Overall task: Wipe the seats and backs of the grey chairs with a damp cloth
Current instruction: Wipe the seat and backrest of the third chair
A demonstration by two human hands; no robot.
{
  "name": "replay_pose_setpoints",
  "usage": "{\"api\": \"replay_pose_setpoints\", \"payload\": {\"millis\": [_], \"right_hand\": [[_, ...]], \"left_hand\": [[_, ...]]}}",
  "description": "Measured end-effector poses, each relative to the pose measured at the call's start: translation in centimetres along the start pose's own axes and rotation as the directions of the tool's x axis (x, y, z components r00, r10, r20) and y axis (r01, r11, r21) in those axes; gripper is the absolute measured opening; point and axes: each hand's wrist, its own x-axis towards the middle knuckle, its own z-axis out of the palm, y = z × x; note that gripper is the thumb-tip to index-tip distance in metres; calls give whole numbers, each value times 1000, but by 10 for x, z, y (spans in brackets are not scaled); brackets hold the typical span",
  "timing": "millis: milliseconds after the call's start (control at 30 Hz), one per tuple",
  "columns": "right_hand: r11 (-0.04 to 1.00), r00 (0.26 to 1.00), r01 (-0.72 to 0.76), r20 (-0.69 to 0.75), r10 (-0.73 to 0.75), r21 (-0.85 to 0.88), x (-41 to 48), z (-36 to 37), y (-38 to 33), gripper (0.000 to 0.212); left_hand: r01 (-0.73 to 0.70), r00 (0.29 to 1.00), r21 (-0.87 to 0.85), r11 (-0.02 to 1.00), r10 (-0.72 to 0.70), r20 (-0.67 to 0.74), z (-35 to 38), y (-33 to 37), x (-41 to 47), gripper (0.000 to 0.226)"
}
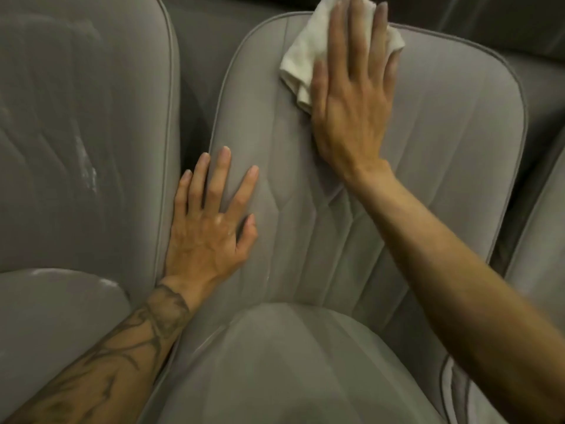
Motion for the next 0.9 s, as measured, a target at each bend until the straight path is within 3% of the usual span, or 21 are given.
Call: {"api": "replay_pose_setpoints", "payload": {"millis": [200,333,433,600,733,800,900], "right_hand": [[983,939,166,292,-182,79,-117,-20,-18,59],[997,993,77,89,-77,3,-47,-3,-7,57],[996,998,-68,-12,69,49,-20,5,-25,57],[996,979,83,186,-84,16,-89,-13,-20,61],[999,999,-5,51,8,-49,-49,-6,-4,59],[997,997,-79,-10,79,12,-29,4,-22,59],[996,998,-34,51,30,88,-51,5,-49,57]], "left_hand": [[-23,1000,8,1000,23,10,1,-1,0,67],[-13,1000,-9,1000,13,7,0,-2,0,69],[-6,1000,-18,1000,6,-2,0,-1,-1,70],[11,1000,-41,999,-11,-1,-2,0,-1,74],[9,1000,-55,998,-9,1,-1,-1,0,74],[10,1000,-52,999,-10,-4,-1,-1,-1,74],[-1,1000,-58,998,0,-12,0,-1,0,74]]}}
